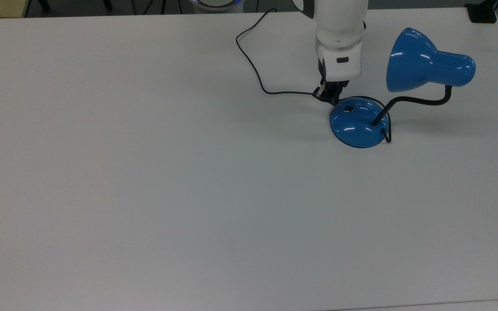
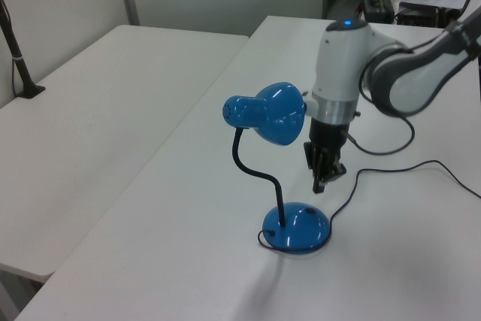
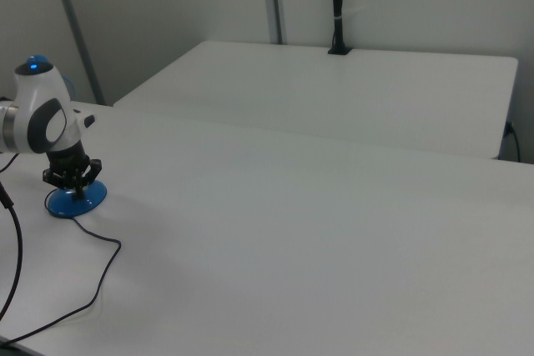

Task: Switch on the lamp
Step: 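Move the gripper over the blue lamp base and lower it onto the switch, then press down on the switch on the lamp base with the gripper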

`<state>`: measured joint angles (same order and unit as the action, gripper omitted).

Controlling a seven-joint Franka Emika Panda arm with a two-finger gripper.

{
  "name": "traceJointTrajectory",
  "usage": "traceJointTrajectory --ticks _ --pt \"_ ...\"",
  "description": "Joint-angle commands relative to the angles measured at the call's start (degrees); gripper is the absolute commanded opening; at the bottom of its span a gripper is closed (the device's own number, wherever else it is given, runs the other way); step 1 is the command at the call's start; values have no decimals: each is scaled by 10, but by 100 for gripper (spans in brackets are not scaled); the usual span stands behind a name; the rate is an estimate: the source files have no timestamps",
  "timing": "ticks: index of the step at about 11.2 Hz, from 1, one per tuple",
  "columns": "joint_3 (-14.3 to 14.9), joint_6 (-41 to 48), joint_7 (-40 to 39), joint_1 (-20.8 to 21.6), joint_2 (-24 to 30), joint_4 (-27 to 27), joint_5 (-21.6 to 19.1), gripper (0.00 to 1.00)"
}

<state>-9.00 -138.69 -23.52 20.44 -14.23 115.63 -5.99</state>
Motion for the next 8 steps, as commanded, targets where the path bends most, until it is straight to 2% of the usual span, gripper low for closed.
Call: traceJointTrajectory --ticks 1,8 --pt "-25 -79 -26 -7 -2 30 -26 0" --pt "-43 -144 -31 -8 -21 25 -26 0"
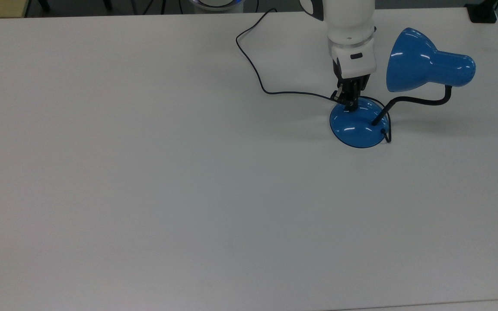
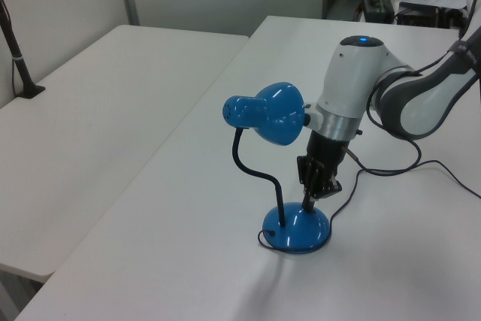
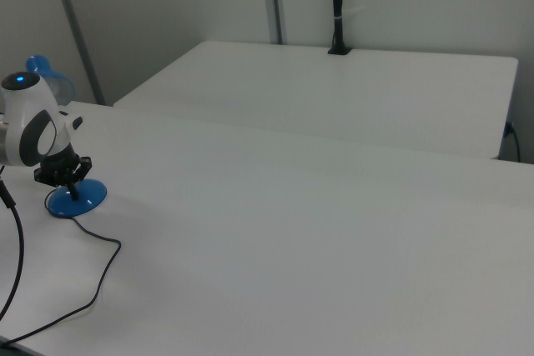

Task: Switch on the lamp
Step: 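Press down on the switch on the lamp base with the gripper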

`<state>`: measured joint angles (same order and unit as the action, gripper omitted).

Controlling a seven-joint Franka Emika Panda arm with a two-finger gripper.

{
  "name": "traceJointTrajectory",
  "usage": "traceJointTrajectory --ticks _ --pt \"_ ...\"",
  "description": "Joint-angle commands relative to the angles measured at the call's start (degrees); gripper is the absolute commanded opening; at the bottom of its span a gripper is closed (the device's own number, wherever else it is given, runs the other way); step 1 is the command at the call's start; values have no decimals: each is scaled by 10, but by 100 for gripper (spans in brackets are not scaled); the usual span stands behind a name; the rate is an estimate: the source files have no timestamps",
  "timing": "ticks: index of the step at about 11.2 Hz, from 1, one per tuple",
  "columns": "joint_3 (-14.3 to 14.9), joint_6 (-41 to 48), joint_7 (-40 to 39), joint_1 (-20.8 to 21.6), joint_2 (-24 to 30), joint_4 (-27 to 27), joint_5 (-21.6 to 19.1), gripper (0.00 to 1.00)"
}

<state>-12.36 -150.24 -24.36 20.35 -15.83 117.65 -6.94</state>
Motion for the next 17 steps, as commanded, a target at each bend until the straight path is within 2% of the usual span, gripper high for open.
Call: traceJointTrajectory --ticks 1,5,9,17 --pt "-9 -28 -23 -6 -6 2 -17 0" --pt "-10 -23 -15 -7 0 2 -17 0" --pt "-10 56 -11 -8 23 -6 -18 0" --pt "-10 31 -24 -8 -10 -20 -15 0"
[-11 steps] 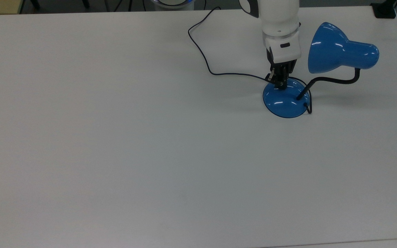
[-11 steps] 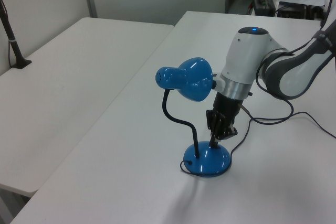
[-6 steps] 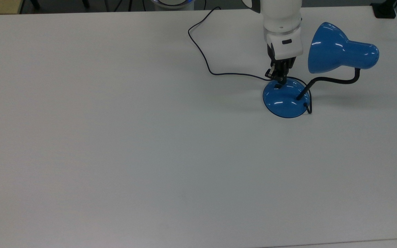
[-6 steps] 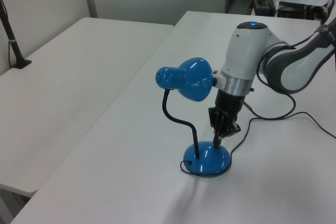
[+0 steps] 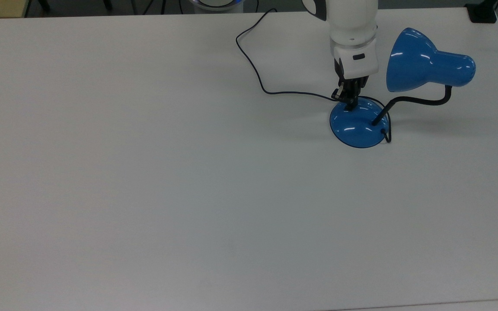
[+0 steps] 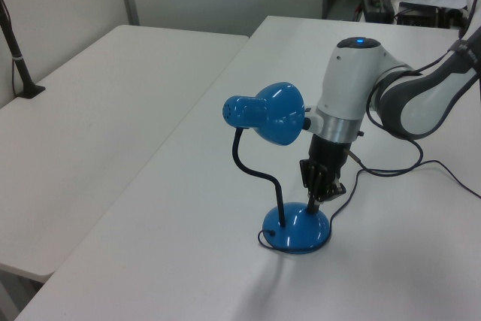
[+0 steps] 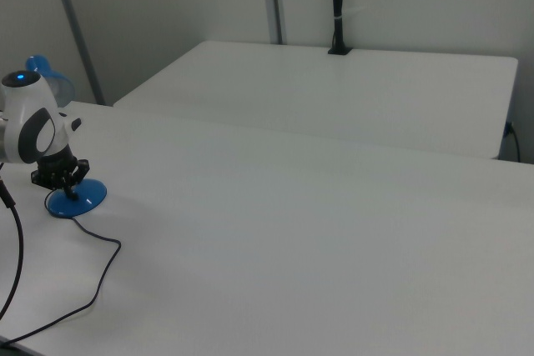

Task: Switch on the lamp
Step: 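Press down on the switch on the lamp base with the gripper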

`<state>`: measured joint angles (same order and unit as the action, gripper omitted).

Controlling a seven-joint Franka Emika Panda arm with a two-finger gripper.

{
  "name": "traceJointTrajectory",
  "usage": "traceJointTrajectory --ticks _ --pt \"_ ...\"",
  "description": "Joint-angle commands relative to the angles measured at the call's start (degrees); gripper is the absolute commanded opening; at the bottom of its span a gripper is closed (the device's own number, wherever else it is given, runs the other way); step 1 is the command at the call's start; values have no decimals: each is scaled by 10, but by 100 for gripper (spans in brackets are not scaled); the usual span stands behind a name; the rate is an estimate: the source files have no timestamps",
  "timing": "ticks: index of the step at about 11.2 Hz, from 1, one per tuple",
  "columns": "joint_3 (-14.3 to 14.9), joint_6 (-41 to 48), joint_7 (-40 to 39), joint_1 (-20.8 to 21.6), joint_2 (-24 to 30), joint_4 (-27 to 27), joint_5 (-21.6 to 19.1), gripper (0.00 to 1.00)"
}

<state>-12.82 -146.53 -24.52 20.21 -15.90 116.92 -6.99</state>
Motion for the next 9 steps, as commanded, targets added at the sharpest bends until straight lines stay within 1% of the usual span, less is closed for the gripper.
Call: traceJointTrajectory --ticks 1,9 --pt "-5 -22 -22 -7 -14 -13 -14 0" --pt "-5 -27 -25 -7 -44 -14 -11 0"
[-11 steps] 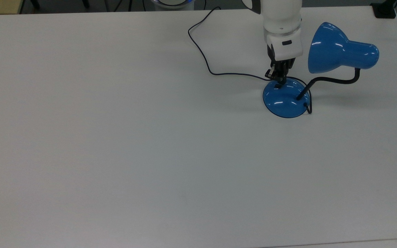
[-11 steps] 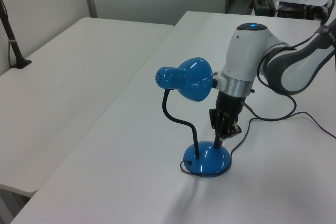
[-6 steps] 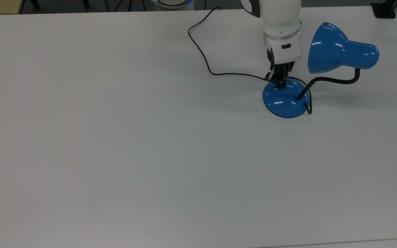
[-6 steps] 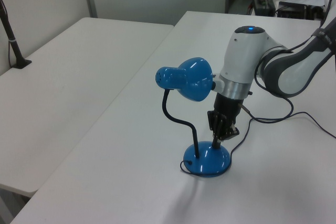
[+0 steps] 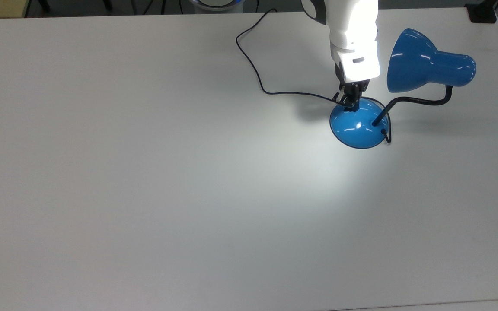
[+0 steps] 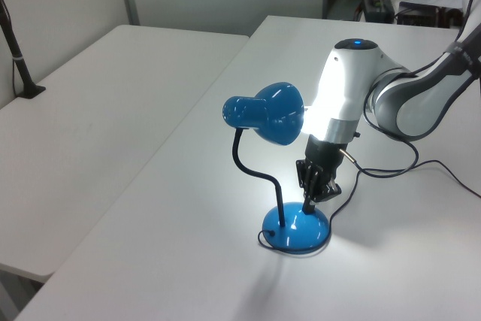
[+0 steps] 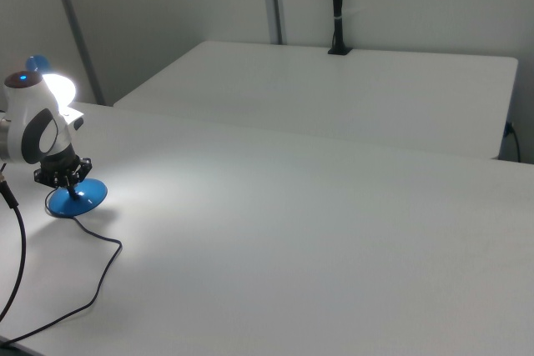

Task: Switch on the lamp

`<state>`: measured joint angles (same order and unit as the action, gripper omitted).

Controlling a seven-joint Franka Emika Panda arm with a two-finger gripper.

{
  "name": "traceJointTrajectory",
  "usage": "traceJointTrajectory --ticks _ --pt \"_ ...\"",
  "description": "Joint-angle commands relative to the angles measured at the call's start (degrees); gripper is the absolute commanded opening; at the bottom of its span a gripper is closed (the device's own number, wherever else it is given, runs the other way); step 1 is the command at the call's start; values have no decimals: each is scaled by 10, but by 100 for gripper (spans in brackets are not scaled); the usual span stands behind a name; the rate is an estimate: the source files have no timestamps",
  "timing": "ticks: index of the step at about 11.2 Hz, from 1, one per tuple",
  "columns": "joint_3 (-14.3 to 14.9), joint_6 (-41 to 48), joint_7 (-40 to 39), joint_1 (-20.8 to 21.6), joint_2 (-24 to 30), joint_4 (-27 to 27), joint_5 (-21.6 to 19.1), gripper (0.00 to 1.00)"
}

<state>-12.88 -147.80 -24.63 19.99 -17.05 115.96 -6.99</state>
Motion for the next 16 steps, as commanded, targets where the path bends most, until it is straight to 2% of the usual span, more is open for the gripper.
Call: traceJointTrajectory --ticks 1,3,7,9,11,13,14,16 --pt "-5 -14 -24 -5 -32 -5 -11 0" --pt "-5 13 -14 -13 6 -1 -14 0" --pt "-3 213 46 -60 92 -13 -15 0" --pt "0 308 77 -96 97 -32 -2 0" --pt "1 368 147 -139 122 -37 69 0" --pt "14 467 254 -166 126 -103 112 0" --pt "15 508 279 -182 124 -140 123 0" --pt "17 516 290 -206 126 -172 124 0"
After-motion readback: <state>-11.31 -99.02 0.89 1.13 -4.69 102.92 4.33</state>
